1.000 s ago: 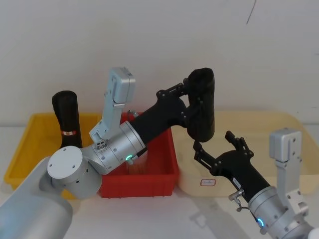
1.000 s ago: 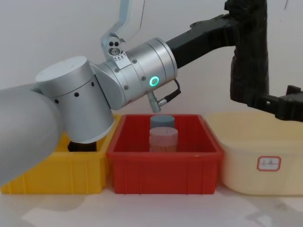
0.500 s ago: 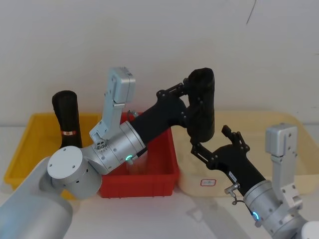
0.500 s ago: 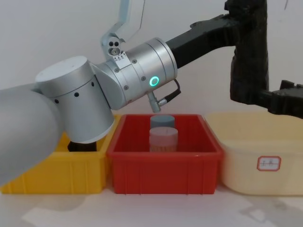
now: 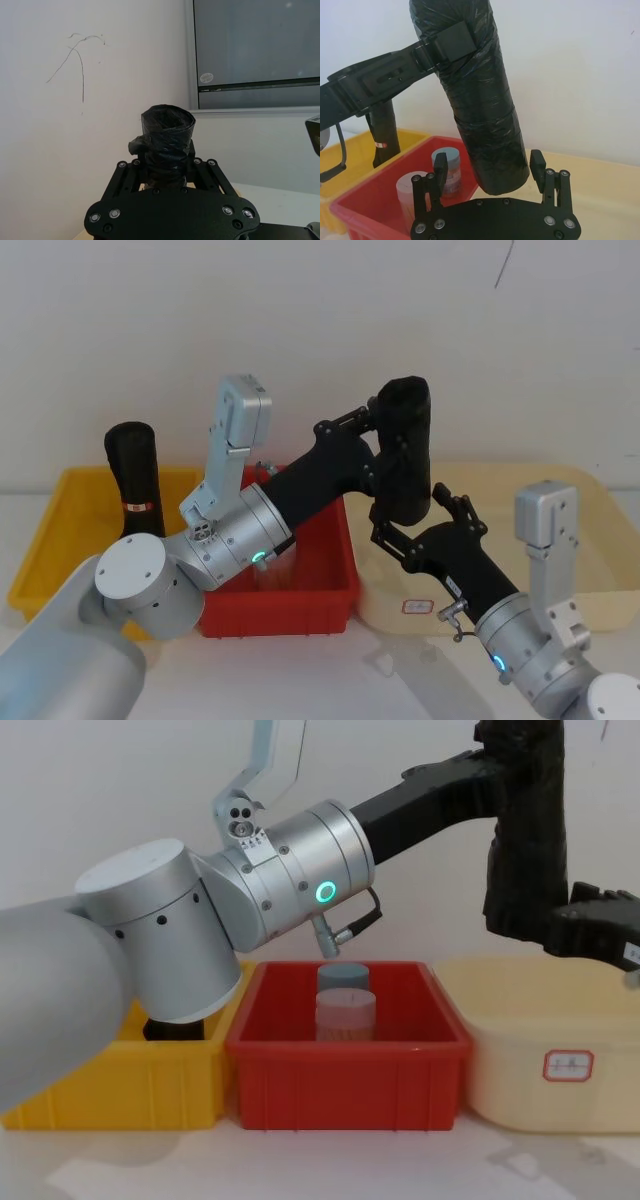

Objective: Pick up the garbage bag with the one hand and transfer it to the other hand.

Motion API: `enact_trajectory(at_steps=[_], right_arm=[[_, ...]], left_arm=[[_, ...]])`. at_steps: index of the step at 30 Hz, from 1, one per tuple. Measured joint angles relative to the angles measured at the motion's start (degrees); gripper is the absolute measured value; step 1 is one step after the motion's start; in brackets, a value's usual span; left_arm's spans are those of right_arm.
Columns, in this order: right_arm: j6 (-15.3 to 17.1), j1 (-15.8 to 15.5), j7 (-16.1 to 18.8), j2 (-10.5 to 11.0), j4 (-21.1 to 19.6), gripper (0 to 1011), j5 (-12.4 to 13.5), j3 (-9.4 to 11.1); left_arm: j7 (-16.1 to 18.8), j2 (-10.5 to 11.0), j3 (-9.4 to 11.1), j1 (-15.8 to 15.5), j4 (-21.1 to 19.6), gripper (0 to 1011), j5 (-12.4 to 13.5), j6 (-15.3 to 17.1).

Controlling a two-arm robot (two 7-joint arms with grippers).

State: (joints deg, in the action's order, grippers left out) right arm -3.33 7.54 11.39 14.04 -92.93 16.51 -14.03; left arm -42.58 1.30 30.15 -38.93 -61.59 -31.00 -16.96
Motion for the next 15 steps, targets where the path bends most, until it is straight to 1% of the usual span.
enact_trajectory(at_steps=[4,15], right_arm=[[0.1,0.6,0.0,-0.4,0.6,1001,-0.4,-0.1],[1.8,2.6,-0.3,-1.8,2.3,1001,-1.6,-0.4]], left_arm=[[0.0,0.0,0.0,0.0,0.0,383,0.0,0.0],[0.0,0.0,0.0,0.0,0.0,383,0.0,0.0]])
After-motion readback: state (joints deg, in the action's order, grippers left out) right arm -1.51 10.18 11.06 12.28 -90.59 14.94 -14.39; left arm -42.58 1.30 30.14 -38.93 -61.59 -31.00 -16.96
